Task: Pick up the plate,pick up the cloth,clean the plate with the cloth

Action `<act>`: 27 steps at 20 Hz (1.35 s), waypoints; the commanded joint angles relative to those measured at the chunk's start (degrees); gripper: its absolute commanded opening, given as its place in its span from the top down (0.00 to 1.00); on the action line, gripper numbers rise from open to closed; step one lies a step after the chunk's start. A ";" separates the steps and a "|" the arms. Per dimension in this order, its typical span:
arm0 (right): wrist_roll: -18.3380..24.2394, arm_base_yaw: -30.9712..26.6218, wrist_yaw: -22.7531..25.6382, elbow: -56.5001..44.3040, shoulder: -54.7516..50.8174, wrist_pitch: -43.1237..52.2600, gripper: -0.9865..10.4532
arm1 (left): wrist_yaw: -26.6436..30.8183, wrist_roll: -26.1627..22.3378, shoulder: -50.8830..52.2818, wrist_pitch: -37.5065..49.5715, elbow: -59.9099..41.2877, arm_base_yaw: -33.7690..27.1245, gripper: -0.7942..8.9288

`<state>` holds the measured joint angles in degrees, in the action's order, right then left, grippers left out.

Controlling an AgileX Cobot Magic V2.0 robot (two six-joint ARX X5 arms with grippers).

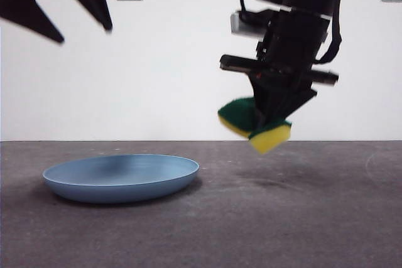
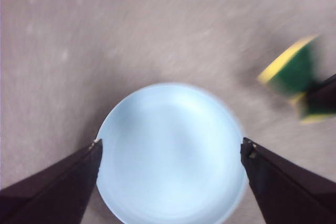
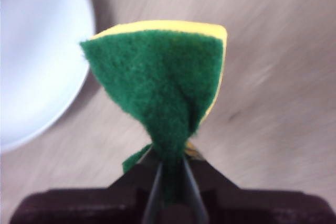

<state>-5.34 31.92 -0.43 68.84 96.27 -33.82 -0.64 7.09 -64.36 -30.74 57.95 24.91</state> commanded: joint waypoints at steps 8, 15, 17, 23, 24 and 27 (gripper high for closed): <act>-2.73 -7.19 -6.95 -0.63 0.59 -5.46 0.66 | 0.50 0.39 4.39 -2.82 -0.46 0.55 0.47; -1.33 -9.75 -7.02 -0.59 -1.20 -5.35 0.66 | 1.05 0.35 4.39 -2.69 -0.46 0.50 0.47; 0.13 -9.73 -7.19 -0.17 -3.10 -5.35 0.67 | 3.82 0.26 4.37 -2.27 -0.48 0.50 0.47; 2.75 -9.68 -7.19 -0.04 -12.85 -5.03 0.92 | 5.42 -2.93 4.37 0.28 -0.48 0.50 0.93; 3.10 -9.68 -7.17 -0.04 -14.75 -5.01 0.92 | 5.42 -2.93 4.37 0.52 -0.48 0.50 0.93; 3.89 -9.68 -7.17 -0.04 -20.63 -4.96 0.92 | 5.46 -4.76 4.39 1.16 -0.48 0.50 0.93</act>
<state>-2.13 22.11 -7.51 68.84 75.77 -39.07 4.80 3.66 -59.90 -30.17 57.95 25.30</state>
